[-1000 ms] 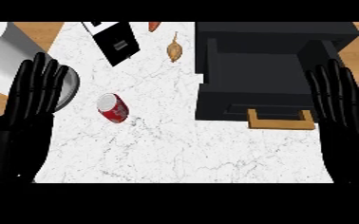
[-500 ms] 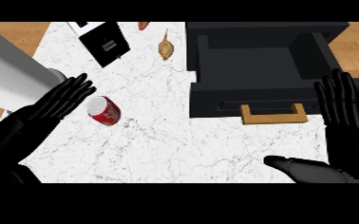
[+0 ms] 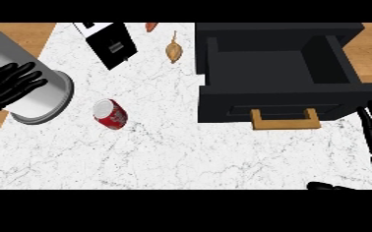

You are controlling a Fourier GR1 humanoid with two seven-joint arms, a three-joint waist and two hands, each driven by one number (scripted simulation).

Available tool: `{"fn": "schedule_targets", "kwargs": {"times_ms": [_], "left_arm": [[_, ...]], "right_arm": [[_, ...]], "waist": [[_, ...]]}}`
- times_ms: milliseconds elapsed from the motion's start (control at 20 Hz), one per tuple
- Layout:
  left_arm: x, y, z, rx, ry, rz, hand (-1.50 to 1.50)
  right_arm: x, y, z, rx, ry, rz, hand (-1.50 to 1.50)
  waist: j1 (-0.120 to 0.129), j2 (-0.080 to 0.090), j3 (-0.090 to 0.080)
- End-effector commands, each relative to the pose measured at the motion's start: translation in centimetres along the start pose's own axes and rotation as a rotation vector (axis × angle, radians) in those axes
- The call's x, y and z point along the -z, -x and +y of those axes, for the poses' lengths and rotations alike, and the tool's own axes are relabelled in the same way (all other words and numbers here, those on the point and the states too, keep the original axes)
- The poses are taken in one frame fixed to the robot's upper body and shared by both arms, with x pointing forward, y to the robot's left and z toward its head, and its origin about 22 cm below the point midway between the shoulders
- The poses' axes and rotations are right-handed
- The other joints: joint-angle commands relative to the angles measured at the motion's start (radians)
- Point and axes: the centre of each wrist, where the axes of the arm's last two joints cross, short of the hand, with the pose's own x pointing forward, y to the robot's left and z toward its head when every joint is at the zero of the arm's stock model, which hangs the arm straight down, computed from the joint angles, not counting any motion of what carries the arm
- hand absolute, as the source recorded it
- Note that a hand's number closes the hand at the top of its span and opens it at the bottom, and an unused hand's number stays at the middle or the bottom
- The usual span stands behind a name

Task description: Pick up the can, place it into the drawer and close the drawer

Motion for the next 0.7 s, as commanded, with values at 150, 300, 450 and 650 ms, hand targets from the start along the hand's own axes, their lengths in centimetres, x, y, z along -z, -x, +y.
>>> {"fn": "schedule_targets", "kwargs": {"times_ms": [150,300,450,650], "left_arm": [[-2.7,-1.8,3.3,-0.023,0.003,0.017,-1.50],[-3.9,-0.2,4.6,-0.097,-0.021,0.022,-1.50],[-2.0,0.2,3.6,-0.156,-0.028,0.065,-1.50],[-0.6,1.7,4.0,-0.249,-0.021,0.075,-1.50]], "right_arm": [[-3.5,0.4,-4.7,-0.006,0.009,-0.004,-1.50],[-3.0,-0.8,-4.8,-0.017,0.000,0.006,-1.50],[-3.2,0.3,-5.3,0.002,0.011,0.021,-1.50],[-3.0,0.7,-6.0,-0.003,0.006,0.022,-1.50]], "waist": [[0.003,-0.003,0.001],[0.002,-0.002,0.000],[0.009,-0.003,0.001],[0.005,-0.001,0.001]]}}
